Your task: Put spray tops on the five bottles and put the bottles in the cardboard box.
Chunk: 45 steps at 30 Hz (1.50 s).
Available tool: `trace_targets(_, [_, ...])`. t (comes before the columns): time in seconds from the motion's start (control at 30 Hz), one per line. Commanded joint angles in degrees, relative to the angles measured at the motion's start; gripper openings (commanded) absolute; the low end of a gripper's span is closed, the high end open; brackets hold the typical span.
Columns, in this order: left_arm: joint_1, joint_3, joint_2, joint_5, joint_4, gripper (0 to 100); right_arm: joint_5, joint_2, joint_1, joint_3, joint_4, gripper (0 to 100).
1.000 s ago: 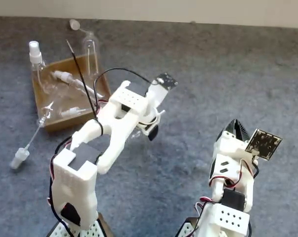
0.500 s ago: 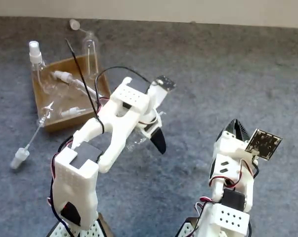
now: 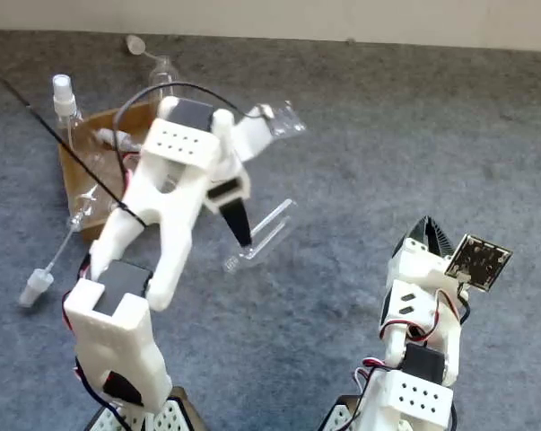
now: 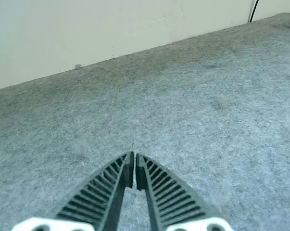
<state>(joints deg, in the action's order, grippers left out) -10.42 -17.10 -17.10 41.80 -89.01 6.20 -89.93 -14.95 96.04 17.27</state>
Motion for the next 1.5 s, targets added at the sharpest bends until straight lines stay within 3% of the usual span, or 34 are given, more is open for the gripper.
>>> trace_targets(0.0, [4.18, -0.31, 3.21, 2.02, 8.79, 42, 0.18, -0.4, 0.57, 6.9, 0.13, 1.4])
trace_targets(0.23, [5.67, 6.2, 3.47, 2.02, 18.99, 42, 0.18, -0.4, 0.57, 6.9, 0.13, 1.4])
trace_targets(0.43, [10.42, 1.71, 3.65, 2.2, 13.8, 42, 0.18, -0.4, 0.75, 6.9, 0.13, 1.4])
trace_targets(0.63, [19.03, -2.95, 3.3, 14.07, 9.41, 42, 0.18, -0.4, 0.75, 6.9, 0.13, 1.4])
trace_targets(0.73, [21.41, -2.86, 3.21, 16.0, 9.41, 42, 0.18, -0.4, 0.75, 6.9, 0.13, 1.4])
trace_targets(1.3, [25.1, -5.23, -6.73, 17.76, 16.62, 42, 0.18, -0.31, 0.75, 6.9, 0.22, 1.4])
trace_targets(1.47, [25.54, -8.13, -6.81, 18.55, 16.26, 30, 0.18, -0.31, 0.75, 6.9, 0.22, 1.4])
